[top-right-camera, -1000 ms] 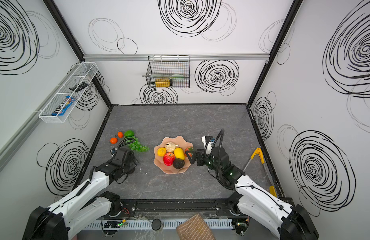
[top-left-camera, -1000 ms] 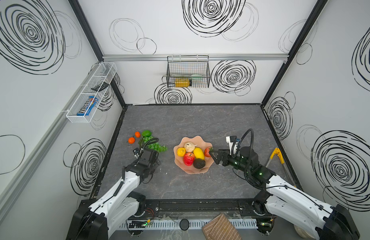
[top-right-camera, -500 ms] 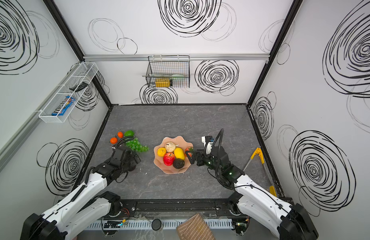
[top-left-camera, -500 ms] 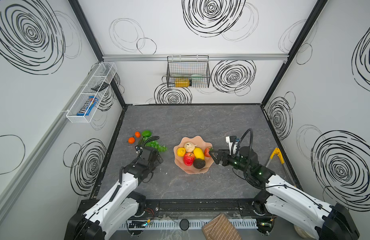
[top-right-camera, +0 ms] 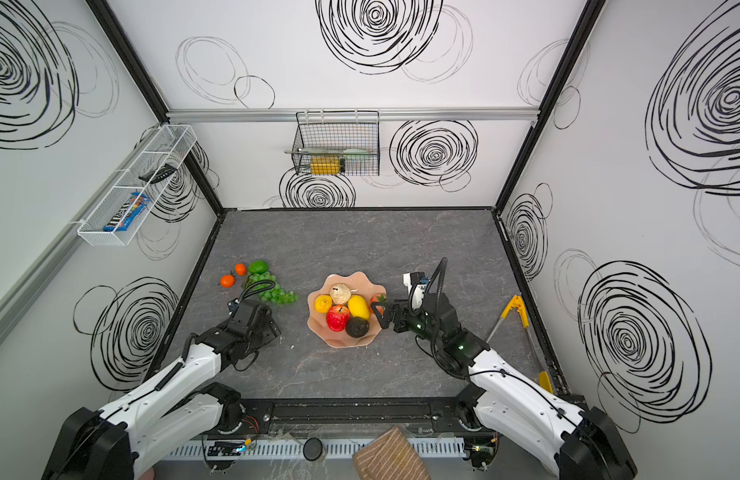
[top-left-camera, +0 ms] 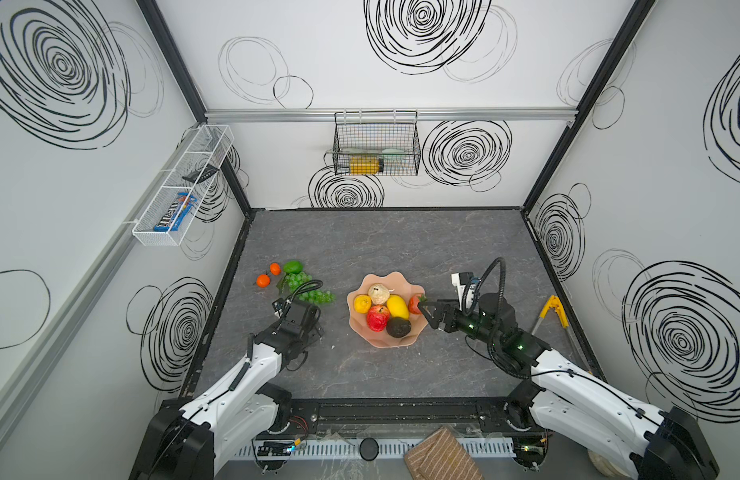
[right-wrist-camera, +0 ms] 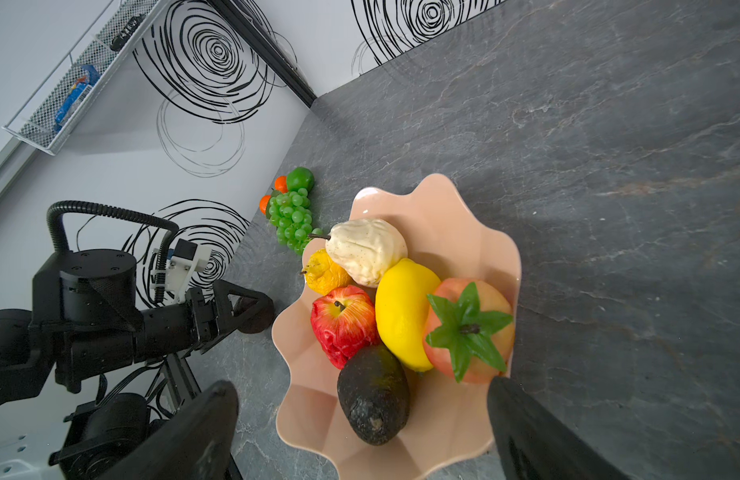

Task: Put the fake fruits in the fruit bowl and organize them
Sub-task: 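Lower the left gripper onto the mangosteen and close on it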

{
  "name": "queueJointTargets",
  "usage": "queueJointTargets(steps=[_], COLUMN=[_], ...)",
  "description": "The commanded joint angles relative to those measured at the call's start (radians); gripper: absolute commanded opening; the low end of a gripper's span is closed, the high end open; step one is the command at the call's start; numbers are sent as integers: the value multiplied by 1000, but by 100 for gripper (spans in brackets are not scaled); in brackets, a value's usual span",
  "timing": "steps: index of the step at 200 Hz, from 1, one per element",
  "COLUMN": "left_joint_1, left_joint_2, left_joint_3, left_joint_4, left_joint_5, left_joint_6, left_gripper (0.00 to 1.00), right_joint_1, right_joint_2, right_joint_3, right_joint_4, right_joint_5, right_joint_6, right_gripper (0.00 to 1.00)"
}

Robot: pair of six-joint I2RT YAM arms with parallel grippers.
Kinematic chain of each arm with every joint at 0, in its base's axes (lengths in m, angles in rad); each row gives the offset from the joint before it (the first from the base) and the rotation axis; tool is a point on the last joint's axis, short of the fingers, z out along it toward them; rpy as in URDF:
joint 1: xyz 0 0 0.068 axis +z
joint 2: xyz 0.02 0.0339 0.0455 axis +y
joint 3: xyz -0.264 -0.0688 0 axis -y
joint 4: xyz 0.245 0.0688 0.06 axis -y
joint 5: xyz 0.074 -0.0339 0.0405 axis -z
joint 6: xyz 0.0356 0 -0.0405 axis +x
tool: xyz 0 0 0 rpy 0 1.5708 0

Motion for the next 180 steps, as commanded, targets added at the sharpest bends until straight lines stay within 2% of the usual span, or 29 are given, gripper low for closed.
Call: queueJointTargets(steps=[1, 35, 65, 98, 121, 149, 180], left_joint_1=[3, 4, 20, 27, 27, 27, 25], left_joint_2=[9, 7, 53, 142, 184, 147, 114], left_joint_3=[-7, -10, 25, 75, 116, 97, 56], left_joint_4=[45, 66, 89, 178, 152, 110, 102], left_joint_5=[0, 3, 0, 54, 39, 16, 35], left_joint_6=[3, 33, 88, 173, 201, 185, 165], left_gripper=[82, 77, 81, 81, 86, 96, 95], right_joint_1=[-4, -5, -4, -5, -6, -11, -12], right_joint_2=[-4, 3, 11, 14, 13, 11, 18], right_joint_3=[6, 4, 10, 12, 11, 8, 3], right_joint_4=[-11, -2, -1, -3, -9, -11, 5], right_joint_5=[4, 3, 1, 6, 4, 4, 2], right_joint_6=[-17, -13, -18, -20, -18, -20, -14], right_gripper=[98, 98, 98, 98, 98, 98, 98])
